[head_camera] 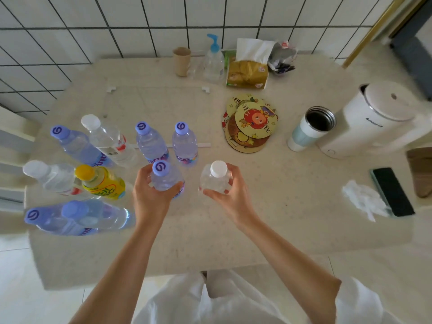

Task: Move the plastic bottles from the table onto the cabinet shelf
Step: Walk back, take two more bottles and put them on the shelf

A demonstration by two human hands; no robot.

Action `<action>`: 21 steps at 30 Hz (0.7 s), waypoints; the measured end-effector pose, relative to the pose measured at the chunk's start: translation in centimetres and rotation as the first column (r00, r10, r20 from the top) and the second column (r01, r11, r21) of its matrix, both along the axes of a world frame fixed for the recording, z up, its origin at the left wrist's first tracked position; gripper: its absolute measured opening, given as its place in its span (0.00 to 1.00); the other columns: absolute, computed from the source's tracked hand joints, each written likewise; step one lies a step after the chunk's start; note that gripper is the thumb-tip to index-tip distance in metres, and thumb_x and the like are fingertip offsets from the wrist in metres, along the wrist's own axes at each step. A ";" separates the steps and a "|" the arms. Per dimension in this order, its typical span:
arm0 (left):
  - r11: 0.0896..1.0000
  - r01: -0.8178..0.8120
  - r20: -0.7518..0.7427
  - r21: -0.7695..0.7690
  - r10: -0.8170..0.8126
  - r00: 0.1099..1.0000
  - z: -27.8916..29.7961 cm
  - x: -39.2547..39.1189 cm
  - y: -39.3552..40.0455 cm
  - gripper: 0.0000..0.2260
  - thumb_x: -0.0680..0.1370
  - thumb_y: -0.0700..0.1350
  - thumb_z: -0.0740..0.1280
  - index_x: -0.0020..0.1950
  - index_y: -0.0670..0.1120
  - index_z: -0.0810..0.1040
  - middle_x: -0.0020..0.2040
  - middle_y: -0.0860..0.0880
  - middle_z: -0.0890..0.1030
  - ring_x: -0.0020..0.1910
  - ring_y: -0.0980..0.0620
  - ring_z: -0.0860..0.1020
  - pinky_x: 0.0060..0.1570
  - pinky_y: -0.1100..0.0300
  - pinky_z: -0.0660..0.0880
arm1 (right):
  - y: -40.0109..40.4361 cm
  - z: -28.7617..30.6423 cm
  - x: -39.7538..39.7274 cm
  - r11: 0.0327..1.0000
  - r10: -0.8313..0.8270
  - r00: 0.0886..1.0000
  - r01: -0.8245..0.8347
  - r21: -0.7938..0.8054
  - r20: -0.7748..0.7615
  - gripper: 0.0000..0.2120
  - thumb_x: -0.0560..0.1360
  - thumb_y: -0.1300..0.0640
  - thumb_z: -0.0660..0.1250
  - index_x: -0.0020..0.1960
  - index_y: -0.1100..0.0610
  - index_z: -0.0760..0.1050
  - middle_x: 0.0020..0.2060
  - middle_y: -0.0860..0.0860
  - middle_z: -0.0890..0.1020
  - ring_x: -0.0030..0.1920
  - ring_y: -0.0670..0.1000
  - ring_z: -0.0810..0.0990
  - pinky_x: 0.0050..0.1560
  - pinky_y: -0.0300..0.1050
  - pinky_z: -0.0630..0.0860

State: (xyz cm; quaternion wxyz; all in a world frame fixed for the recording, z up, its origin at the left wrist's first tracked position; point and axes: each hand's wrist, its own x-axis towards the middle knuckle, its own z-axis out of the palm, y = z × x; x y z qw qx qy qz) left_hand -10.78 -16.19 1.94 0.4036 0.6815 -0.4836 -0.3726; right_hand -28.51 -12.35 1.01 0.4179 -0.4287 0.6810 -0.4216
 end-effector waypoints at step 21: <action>0.752 0.659 0.065 -0.019 -0.657 0.751 0.0 -8.2 4.5 0.27 0.61 0.46 0.83 0.56 0.53 0.75 0.52 0.56 0.80 0.51 0.55 0.78 0.50 0.49 0.79 | 14.6 2.1 -1.4 0.733 -0.680 0.733 0.680 0.016 0.023 0.30 0.64 0.61 0.79 0.59 0.47 0.68 0.57 0.49 0.78 0.57 0.50 0.77 0.44 0.27 0.73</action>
